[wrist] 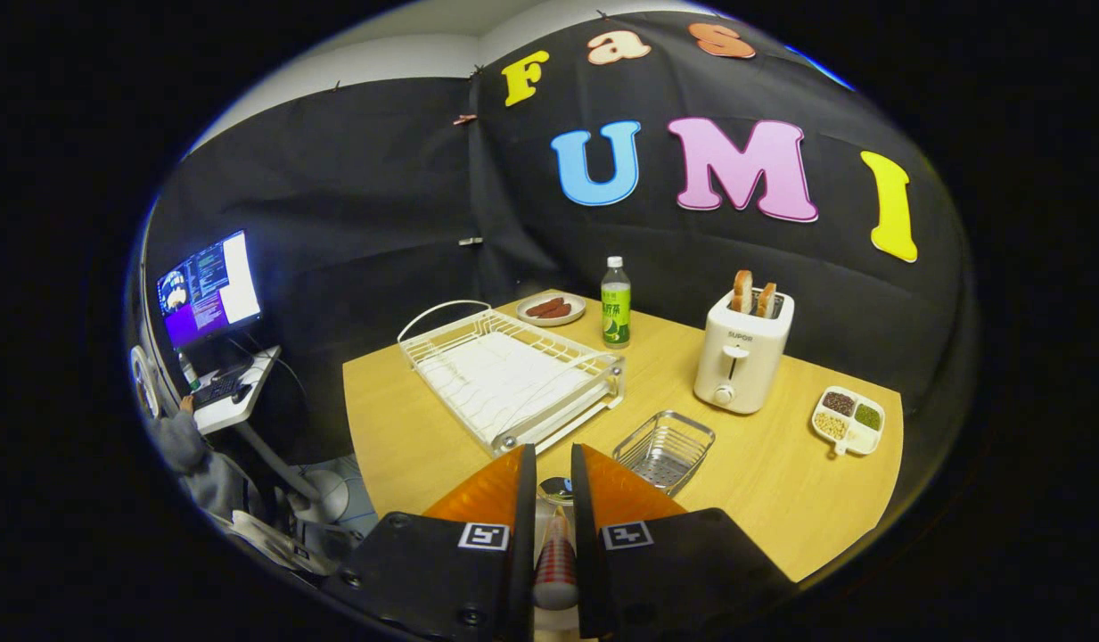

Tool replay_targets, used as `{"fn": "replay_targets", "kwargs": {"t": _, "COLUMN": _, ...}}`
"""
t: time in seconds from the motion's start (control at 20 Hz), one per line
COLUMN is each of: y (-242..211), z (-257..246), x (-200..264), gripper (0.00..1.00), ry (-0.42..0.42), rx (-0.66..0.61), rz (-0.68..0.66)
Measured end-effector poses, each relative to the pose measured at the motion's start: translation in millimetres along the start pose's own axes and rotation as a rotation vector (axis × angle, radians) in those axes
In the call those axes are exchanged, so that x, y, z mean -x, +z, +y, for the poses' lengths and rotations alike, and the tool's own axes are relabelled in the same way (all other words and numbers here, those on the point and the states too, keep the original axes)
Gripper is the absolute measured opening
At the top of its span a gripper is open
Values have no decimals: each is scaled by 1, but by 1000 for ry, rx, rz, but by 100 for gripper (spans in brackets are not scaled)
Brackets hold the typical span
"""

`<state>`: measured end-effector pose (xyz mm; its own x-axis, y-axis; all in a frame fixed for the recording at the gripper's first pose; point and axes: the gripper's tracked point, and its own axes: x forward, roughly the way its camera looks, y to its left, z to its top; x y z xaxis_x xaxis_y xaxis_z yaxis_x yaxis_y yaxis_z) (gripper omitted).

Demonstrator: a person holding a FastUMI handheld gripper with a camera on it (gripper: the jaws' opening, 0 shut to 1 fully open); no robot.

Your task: Take the plate from the dish rack, then take the spoon from the basket and place it into the plate.

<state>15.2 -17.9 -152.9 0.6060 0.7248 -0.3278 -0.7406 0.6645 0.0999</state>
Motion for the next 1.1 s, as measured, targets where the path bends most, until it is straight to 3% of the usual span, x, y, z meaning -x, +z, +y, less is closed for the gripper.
{"fn": "replay_targets", "kwargs": {"t": 0.35, "y": -82, "z": 17, "x": -32, "gripper": 23, "ry": 37, "rx": 35, "rz": 182}}
{"fn": "replay_targets", "kwargs": {"t": 0.65, "y": -104, "z": 15, "x": -32, "gripper": 24, "ry": 47, "rx": 55, "rz": 228}}
{"fn": "replay_targets", "kwargs": {"t": 1.0, "y": -103, "z": -2, "x": -34, "gripper": 26, "ry": -11, "rx": 19, "rz": 236}}
{"fn": "replay_targets", "kwargs": {"t": 1.05, "y": -102, "z": -2, "x": -33, "gripper": 27, "ry": -14, "rx": 7, "rz": 235}}
{"fn": "replay_targets", "kwargs": {"t": 1.1, "y": -102, "z": -3, "x": -33, "gripper": 45, "ry": -19, "rx": -10, "rz": 237}}
